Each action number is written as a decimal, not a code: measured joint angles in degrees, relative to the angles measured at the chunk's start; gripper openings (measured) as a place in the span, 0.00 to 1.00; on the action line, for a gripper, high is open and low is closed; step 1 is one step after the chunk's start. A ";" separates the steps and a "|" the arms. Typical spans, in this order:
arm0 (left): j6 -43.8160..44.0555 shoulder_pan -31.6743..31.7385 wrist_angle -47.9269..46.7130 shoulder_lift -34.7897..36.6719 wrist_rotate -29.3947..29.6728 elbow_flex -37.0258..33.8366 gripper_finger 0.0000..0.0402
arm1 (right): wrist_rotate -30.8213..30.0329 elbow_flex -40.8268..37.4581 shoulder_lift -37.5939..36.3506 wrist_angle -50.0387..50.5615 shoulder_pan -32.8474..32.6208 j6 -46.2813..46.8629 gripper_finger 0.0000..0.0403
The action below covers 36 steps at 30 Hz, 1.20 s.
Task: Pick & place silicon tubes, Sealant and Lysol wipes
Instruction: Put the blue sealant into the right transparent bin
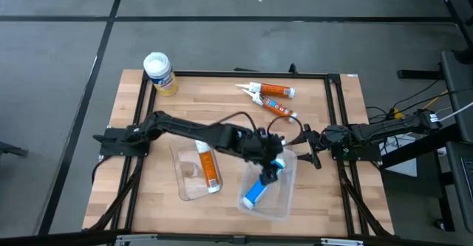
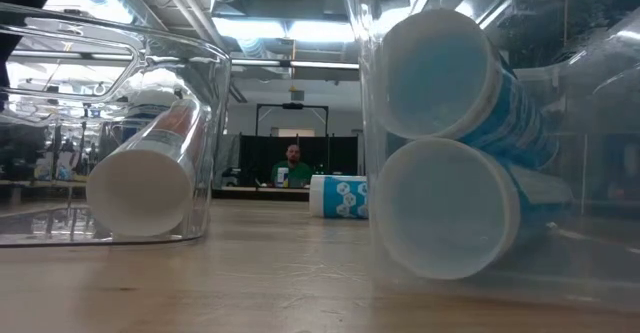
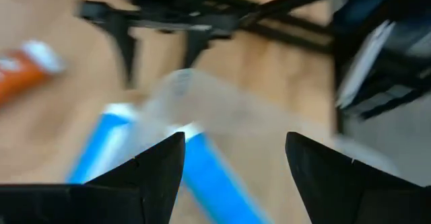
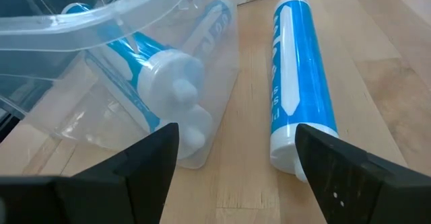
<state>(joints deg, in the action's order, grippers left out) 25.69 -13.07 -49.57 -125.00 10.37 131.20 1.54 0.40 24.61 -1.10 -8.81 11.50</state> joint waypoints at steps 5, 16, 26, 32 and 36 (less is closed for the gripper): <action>-11.26 2.29 -12.46 4.24 5.22 0.00 0.63 | 0.00 0.00 0.01 0.00 0.00 0.00 0.74; -25.82 10.81 -31.16 10.19 9.05 -3.41 0.63 | 0.00 0.00 0.00 0.00 0.00 0.00 0.74; -38.37 14.44 -24.87 17.40 7.66 -14.04 0.63 | 0.00 0.00 0.01 0.00 0.00 0.00 0.74; -39.67 15.53 -14.82 23.54 5.14 -26.00 0.63 | 0.00 0.00 -0.01 0.00 0.00 0.00 0.74; -42.34 15.53 -7.76 28.18 4.64 -35.27 0.63 | 0.01 0.00 0.01 0.00 0.02 0.00 0.74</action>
<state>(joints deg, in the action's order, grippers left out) -16.65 2.46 -57.33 -96.82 15.01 95.93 1.55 0.40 24.62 -1.10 -8.80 11.51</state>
